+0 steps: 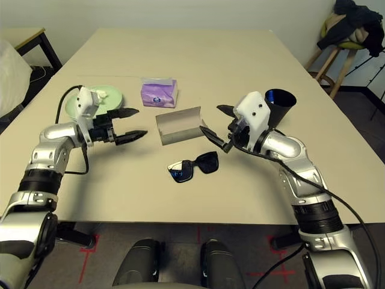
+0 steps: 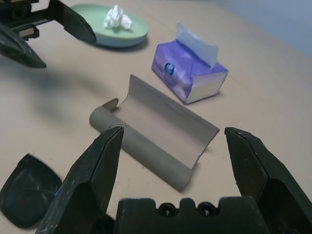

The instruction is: Organize and tidy the items on the table.

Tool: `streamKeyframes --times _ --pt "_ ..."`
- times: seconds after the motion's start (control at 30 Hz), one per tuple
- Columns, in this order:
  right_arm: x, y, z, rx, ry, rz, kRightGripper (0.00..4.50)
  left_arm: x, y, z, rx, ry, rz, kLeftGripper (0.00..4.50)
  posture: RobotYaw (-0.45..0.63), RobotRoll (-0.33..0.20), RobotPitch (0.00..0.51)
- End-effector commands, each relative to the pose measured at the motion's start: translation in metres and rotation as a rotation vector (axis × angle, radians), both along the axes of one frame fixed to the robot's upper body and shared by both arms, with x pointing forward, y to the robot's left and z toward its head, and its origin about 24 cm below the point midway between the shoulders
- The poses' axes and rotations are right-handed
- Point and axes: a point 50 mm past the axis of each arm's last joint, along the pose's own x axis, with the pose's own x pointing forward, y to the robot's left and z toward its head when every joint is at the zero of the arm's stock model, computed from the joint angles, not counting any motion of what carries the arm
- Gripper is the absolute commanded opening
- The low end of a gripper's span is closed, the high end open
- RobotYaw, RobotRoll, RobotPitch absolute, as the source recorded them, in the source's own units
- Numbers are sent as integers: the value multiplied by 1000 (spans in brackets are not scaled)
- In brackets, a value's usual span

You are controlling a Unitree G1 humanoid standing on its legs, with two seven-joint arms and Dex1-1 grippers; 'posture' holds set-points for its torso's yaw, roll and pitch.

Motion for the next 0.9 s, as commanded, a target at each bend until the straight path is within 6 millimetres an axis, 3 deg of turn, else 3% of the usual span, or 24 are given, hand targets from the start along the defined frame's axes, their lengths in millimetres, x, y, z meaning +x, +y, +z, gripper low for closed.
streamKeyframes --times 0.03,0.43,0.6,0.9 --pt "-5 7 8 -67 -15 46 4500 -8 -6 -5 5 15 -38 4478 188 0 108" --pt "-2 13 19 -340 174 198 4500 -22 -14 -13 -9 22 -30 4478 236 0 122" --pt "-1 29 23 -575 155 276 4500 -23 -16 -15 -11 21 -28 4478 248 0 126" --pt "3 62 28 -799 148 418 4500 -22 -17 -17 1 21 -36 4478 262 0 134"
